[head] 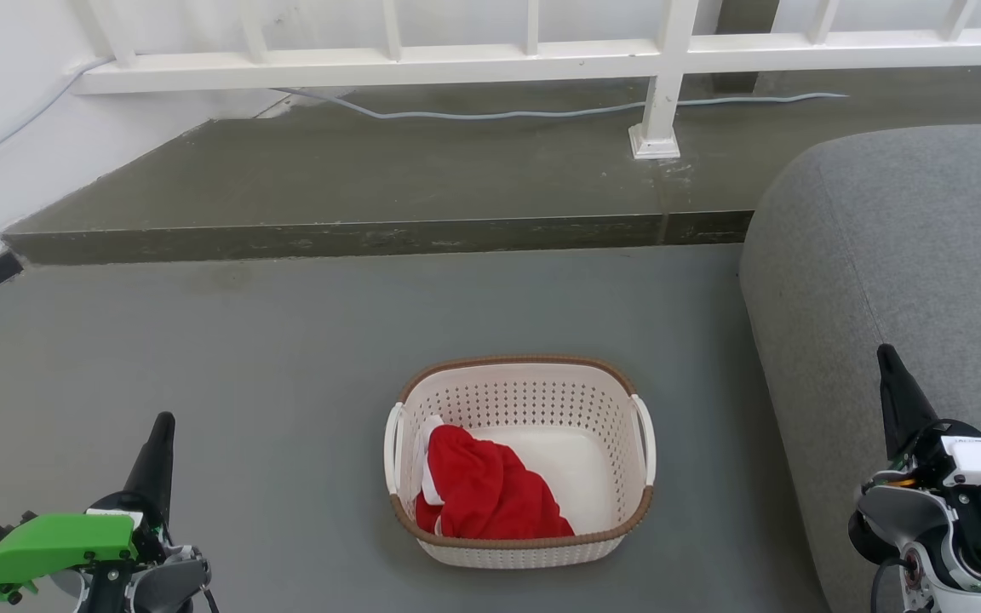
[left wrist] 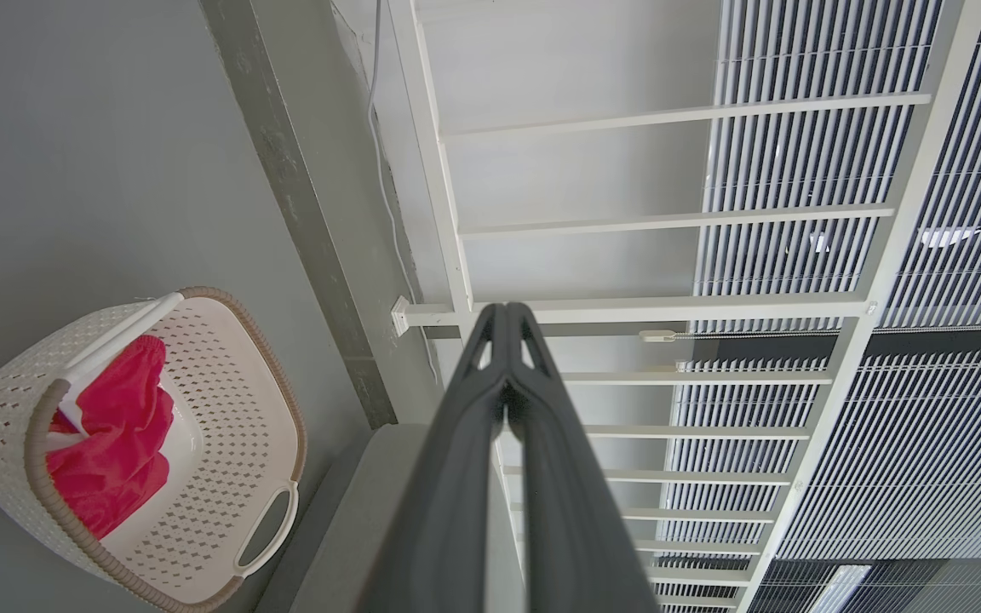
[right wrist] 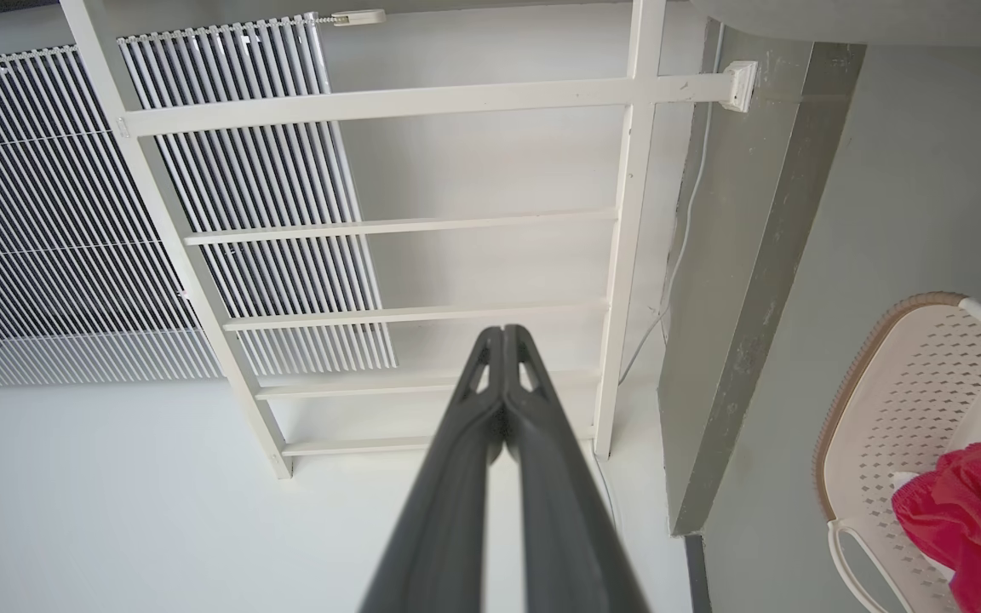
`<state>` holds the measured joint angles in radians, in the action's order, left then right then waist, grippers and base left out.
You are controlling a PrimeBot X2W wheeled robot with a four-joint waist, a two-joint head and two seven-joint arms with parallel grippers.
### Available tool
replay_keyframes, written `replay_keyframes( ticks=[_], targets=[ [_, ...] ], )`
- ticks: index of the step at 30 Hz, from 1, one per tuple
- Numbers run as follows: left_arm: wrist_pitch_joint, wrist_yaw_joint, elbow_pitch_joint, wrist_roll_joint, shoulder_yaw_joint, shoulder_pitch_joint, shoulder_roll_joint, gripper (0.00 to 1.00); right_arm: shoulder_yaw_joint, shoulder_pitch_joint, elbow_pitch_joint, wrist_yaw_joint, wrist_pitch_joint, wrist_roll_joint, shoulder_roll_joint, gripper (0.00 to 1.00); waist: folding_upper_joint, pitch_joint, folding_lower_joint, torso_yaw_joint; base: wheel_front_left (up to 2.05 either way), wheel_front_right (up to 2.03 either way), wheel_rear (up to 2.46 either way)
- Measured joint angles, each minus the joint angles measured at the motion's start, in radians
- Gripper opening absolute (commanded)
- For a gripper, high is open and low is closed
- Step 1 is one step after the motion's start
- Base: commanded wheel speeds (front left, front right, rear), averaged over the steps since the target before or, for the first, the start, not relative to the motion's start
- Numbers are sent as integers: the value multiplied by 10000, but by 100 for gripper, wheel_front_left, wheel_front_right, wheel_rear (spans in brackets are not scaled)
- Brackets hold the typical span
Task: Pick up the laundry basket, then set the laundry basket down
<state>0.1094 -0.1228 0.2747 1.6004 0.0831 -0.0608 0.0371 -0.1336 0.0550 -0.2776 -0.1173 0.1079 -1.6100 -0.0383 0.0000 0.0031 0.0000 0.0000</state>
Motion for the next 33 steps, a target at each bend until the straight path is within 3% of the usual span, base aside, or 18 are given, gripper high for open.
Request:
replay_keyframes(
  ticks=[33],
  targets=[
    [0, 0, 0, 0, 0, 0, 0, 0, 0, 0, 0, 0, 0, 0, 0, 0, 0, 0, 0, 0, 0, 0, 0]
  ],
)
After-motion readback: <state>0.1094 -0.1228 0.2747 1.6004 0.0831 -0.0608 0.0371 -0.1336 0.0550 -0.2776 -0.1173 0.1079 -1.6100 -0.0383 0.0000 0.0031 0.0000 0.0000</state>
